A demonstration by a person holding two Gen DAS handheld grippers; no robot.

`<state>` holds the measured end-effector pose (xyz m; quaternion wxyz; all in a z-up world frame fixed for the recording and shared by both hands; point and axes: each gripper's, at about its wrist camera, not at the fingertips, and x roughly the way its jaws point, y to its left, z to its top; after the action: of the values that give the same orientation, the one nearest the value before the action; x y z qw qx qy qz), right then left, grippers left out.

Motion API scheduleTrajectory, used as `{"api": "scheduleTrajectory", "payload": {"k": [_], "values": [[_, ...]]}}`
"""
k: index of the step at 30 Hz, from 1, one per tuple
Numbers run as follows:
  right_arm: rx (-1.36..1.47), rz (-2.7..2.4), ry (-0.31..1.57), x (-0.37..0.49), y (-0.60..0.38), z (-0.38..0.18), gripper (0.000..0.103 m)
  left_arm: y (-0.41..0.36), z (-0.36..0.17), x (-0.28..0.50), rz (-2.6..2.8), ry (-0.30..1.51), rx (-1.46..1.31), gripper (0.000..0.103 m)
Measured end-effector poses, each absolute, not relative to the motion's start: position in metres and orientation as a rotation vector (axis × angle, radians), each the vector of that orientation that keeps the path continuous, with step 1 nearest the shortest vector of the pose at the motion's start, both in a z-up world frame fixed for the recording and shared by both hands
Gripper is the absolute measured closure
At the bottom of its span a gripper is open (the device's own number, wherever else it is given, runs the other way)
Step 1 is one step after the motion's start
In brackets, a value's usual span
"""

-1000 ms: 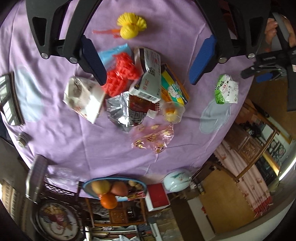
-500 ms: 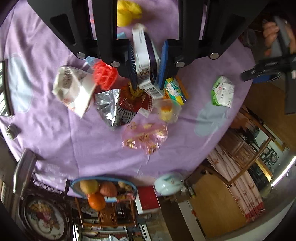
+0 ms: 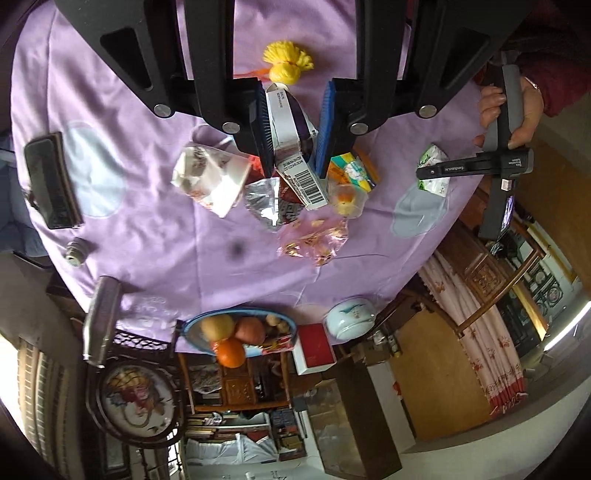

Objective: Collect trash
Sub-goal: 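Grasp green bag and white drink box with left tool while right grasps medicine box, then carry held items with both tools over to the red basket on the floor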

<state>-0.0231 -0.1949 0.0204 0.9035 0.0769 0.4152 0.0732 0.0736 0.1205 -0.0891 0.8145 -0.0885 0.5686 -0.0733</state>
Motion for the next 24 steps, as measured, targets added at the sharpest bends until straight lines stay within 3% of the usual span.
{"api": "scheduleTrajectory", "payload": {"k": [11, 24], "values": [[0.166, 0.266, 0.892, -0.003, -0.204, 0.008, 0.08, 0.104, -0.021, 0.055, -0.175, 1.06, -0.254, 0.079], [0.085, 0.474, 1.024, 0.026, -0.182, -0.034, 0.075, 0.133, 0.003, -0.004, 0.042, 1.014, -0.377, 0.079]]}}
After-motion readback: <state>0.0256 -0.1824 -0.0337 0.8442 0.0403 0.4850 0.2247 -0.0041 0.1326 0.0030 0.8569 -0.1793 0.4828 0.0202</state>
